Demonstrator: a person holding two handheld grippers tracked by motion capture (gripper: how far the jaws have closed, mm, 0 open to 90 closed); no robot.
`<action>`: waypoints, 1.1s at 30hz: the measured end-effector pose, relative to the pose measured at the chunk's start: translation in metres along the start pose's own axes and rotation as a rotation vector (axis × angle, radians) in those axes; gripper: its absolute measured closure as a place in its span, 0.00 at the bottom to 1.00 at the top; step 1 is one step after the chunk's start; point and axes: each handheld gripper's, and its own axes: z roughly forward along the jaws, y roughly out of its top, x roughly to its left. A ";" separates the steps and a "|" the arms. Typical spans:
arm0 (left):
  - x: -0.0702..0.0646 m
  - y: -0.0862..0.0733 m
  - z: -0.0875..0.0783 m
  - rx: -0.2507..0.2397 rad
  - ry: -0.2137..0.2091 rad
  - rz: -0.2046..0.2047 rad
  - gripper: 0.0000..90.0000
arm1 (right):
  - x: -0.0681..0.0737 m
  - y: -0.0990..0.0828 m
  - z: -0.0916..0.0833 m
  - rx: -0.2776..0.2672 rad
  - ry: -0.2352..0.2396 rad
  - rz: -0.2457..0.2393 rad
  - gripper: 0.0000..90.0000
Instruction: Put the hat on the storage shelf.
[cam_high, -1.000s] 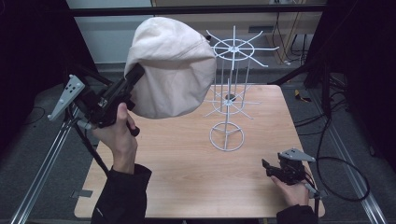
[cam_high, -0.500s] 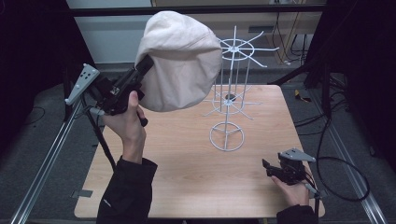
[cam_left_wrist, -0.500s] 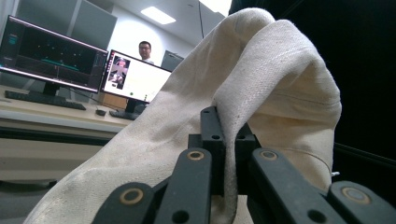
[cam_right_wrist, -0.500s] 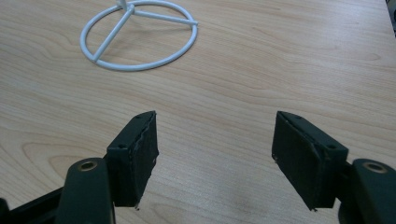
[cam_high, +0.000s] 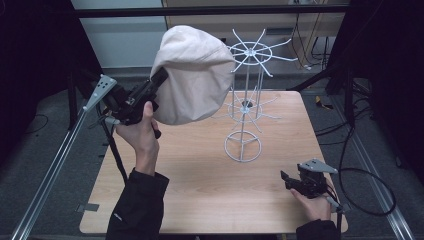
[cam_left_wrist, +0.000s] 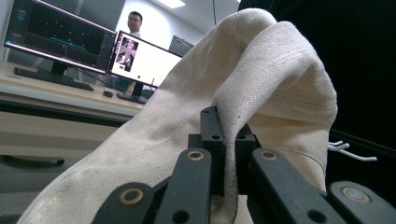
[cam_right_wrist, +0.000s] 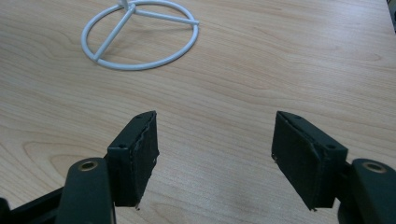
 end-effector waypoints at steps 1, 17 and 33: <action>0.001 -0.001 0.000 0.005 -0.002 -0.002 0.98 | 0.000 0.000 0.000 0.000 0.000 0.000 0.35; 0.013 -0.025 -0.001 0.085 -0.003 -0.003 0.98 | 0.000 0.000 0.000 0.000 0.000 -0.001 0.35; 0.021 -0.057 0.000 0.206 -0.007 0.048 0.97 | 0.001 0.000 0.000 0.003 0.000 0.001 0.35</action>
